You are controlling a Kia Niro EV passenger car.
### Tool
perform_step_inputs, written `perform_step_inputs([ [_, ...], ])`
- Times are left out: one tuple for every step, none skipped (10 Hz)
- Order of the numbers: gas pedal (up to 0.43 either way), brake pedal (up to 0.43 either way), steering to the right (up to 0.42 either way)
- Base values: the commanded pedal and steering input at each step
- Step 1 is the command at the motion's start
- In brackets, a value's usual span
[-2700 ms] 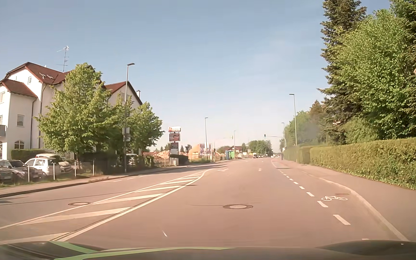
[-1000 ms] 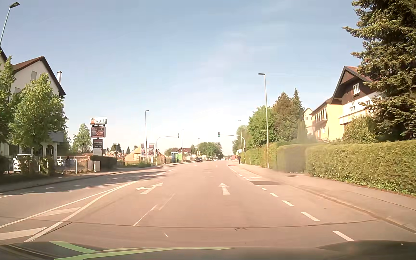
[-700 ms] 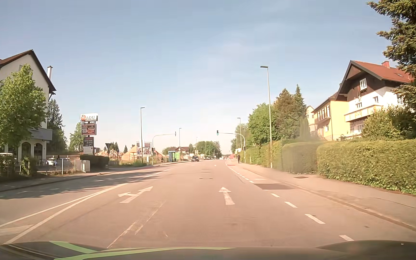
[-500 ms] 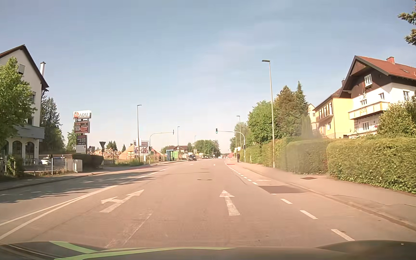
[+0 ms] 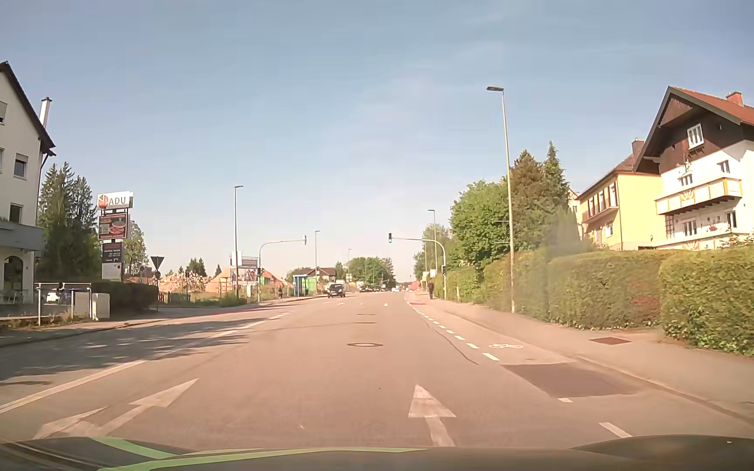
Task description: Follow the waypoints while adhering to traffic rules and regulations
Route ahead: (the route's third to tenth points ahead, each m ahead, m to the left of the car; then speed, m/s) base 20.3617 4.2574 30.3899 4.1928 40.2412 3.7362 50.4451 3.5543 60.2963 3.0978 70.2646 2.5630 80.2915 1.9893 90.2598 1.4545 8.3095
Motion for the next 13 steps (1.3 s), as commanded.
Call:
perform_step_inputs([
  [0.110,0.000,0.006],
  [0.110,0.000,0.005],
  [0.110,0.000,0.005],
  [0.110,0.000,0.005],
  [0.110,0.000,0.004],
  [0.110,0.000,0.005],
  [0.118,0.000,0.004],
  [0.118,0.000,0.004],
  [0.118,0.000,0.004],
  [0.118,0.000,0.004],
  [0.118,0.000,0.004],
  [0.118,0.000,0.004],
  [0.118,0.000,0.004],
])
